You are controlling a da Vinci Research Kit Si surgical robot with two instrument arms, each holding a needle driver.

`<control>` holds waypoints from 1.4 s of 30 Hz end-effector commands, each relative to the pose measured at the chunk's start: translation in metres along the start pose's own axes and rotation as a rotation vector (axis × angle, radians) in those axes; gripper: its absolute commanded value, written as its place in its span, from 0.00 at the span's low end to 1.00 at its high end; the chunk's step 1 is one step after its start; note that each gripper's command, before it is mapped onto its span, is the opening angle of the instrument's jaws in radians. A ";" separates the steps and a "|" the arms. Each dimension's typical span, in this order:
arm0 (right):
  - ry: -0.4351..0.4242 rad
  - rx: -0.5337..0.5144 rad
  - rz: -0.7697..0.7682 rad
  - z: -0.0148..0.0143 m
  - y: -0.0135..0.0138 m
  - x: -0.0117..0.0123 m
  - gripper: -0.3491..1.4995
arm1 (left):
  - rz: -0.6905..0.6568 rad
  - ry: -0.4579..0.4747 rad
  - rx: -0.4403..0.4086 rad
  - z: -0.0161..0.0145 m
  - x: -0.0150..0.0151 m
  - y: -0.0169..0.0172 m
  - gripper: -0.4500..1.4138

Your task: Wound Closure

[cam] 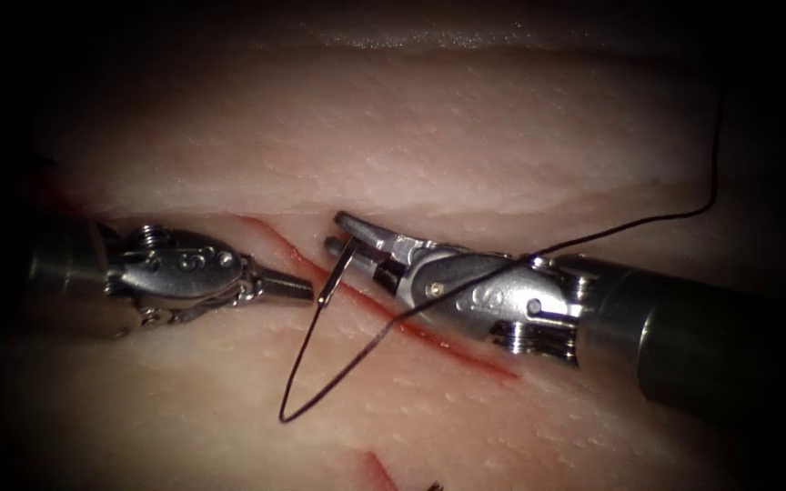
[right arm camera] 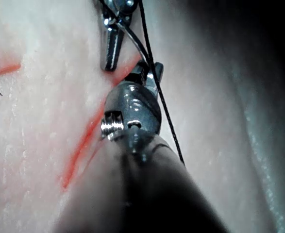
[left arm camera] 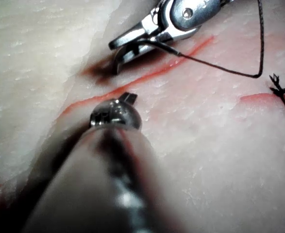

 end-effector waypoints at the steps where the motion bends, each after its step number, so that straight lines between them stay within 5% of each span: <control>1: 0.008 -0.007 -0.005 0.0010 0.0008 0.0004 0.00 | 0.002 0.002 0.001 0.0010 0.0001 -0.0003 0.14; 18: 0.068 -0.083 0.038 0.0003 0.0045 0.0015 0.00 | -0.041 -0.011 -0.016 0.0037 -0.0056 -0.0007 0.13; 37: 0.078 -0.116 -0.100 -0.0005 0.0050 0.0026 0.00 | -0.042 -0.017 -0.020 0.0034 -0.0055 -0.0004 0.11; 42: 0.072 -0.114 -0.016 -0.0003 0.0047 0.0022 0.00 | -0.043 -0.017 -0.020 0.0034 -0.0055 -0.0003 0.11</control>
